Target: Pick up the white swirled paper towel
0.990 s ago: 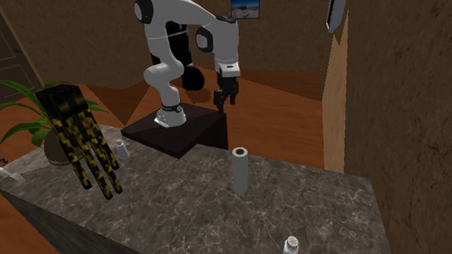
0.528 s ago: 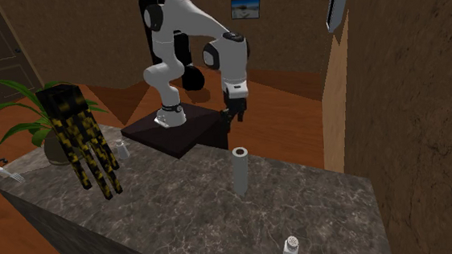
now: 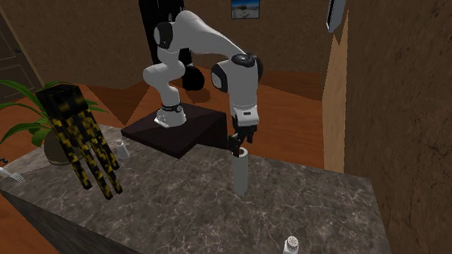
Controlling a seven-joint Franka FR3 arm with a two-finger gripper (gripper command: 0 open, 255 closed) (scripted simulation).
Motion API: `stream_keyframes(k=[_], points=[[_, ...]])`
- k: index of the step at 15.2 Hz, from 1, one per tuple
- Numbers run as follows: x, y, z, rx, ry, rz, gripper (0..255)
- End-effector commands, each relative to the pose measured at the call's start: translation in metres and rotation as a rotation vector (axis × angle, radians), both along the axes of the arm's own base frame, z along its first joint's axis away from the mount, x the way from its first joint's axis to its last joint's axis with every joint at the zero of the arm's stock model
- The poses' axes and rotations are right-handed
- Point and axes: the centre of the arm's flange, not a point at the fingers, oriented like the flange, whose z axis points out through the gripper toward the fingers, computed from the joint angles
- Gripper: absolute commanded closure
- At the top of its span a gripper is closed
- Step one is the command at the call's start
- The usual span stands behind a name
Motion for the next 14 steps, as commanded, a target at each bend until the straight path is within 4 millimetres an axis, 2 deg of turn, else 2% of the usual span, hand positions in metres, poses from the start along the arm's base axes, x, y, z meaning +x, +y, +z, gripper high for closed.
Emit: stream_keyframes(k=[1,7,9,10,14], points=[[0.006,-0.007,-0.010,0.003,-0.001,-0.004,0],[0.006,-0.007,-0.042,0.003,-0.001,-0.004,0],[0.006,-0.007,-0.045,0.003,-0.001,-0.004,0],[0.005,-0.008,-0.045,0.003,-0.001,-0.004,255],[0.005,-0.007,-0.046,0.003,-0.001,-0.004,255]])
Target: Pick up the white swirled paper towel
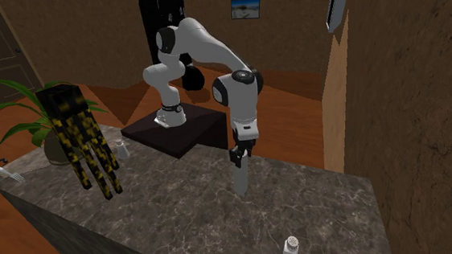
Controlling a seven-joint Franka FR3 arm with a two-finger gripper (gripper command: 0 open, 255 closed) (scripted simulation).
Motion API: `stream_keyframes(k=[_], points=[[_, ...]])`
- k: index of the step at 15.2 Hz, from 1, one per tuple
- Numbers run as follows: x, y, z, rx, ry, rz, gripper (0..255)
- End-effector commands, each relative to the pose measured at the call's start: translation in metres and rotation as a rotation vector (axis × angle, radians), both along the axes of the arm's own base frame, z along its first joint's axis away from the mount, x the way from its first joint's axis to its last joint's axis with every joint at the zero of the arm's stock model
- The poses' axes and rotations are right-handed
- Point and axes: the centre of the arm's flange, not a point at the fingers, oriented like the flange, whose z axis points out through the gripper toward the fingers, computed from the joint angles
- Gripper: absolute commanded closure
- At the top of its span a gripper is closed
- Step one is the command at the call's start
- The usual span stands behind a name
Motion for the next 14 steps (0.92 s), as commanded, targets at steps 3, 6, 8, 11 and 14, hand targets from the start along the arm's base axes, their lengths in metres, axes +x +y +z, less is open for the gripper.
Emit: stream_keyframes(k=[3,6,8,11,14], points=[[0.000,0.001,-0.001,0.003,0.003,0.001,255],[0.001,0.002,0.004,0.003,0.003,0.001,255],[0.001,0.002,0.015,0.003,0.003,0.001,255],[0.001,0.002,0.030,0.003,0.003,0.001,255],[0.001,0.002,0.046,0.003,0.003,0.001,255]])
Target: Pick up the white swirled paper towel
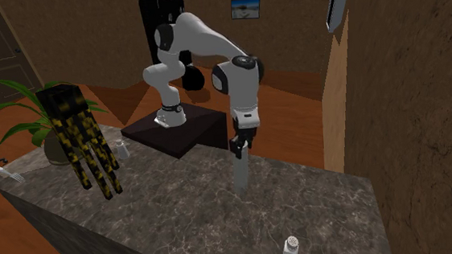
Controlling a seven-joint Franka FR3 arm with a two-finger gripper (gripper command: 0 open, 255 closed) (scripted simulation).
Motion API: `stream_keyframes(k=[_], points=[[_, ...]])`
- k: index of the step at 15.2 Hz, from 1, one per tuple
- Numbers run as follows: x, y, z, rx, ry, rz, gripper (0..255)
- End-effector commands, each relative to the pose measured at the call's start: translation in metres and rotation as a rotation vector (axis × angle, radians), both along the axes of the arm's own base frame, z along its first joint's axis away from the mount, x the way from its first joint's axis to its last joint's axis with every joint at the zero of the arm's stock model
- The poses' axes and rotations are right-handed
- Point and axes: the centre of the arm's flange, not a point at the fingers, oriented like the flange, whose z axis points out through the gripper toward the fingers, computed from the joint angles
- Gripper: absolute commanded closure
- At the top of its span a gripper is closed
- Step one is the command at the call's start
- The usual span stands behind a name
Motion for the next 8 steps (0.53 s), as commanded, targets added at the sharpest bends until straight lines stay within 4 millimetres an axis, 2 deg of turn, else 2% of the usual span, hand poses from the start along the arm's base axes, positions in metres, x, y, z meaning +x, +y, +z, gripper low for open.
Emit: stream_keyframes(k=[1,6,8], points=[[0.000,-0.001,0.010,0.000,0.000,0.000,255],[0.000,-0.001,0.036,0.000,0.000,0.000,255],[0.000,-0.001,0.037,0.000,0.000,0.000,255]])
